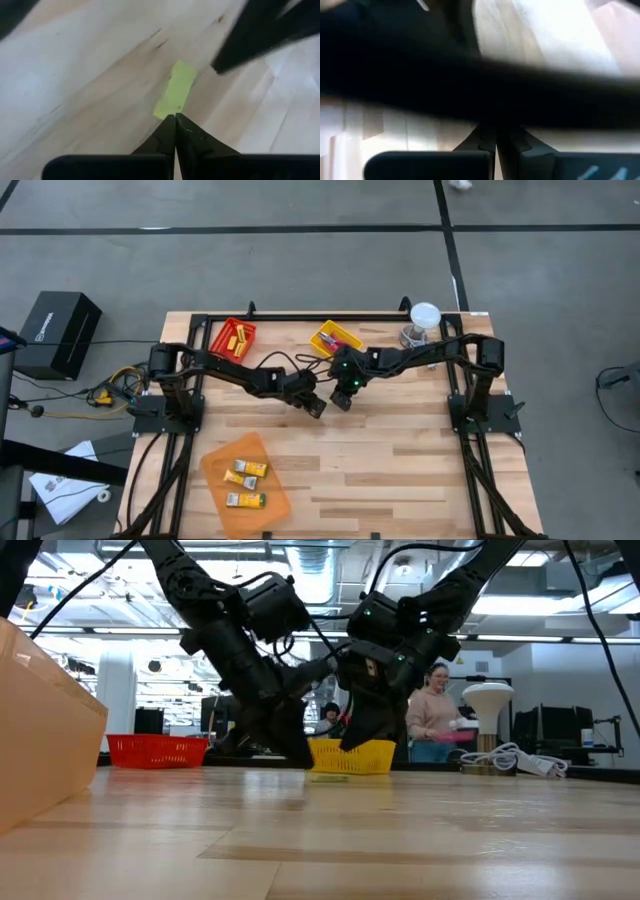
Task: Pick & Place School Supplies
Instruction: Put the light green eraser into the red bin
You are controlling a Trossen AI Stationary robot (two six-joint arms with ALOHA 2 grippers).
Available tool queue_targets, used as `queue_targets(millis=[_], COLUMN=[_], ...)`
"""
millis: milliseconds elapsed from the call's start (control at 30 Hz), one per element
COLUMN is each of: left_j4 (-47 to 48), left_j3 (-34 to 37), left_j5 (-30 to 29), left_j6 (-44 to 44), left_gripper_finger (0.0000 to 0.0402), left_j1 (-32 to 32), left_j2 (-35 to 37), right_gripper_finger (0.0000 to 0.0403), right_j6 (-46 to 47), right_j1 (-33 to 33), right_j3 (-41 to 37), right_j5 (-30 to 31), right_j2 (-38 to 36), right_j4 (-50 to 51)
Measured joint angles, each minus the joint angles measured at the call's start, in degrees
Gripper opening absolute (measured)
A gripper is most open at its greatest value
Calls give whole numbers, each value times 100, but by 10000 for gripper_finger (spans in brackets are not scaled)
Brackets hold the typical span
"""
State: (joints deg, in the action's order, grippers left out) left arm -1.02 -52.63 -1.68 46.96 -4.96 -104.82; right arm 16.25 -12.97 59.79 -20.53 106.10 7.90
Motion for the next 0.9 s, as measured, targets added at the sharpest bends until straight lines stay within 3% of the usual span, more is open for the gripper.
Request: queue_targets(millis=[233,433,900], left_j4=[69,690,1013], left_j3=[25,24,650], left_j5=[-7,-487,-249], left_j6=[-2,-251,-424], left_gripper_finger=[0,0,0], left_j1=[-45,-175,-338], left_j2=[526,1307,2470], right_gripper_finger=[0,0,0], right_j6=[-60,29,87], right_j1=[-40,70,-23], right_j3=[-17,-2,-7], right_j5=[-29,-41,-21], right_j2=[291,481,490], right_j4=[87,-57,-137])
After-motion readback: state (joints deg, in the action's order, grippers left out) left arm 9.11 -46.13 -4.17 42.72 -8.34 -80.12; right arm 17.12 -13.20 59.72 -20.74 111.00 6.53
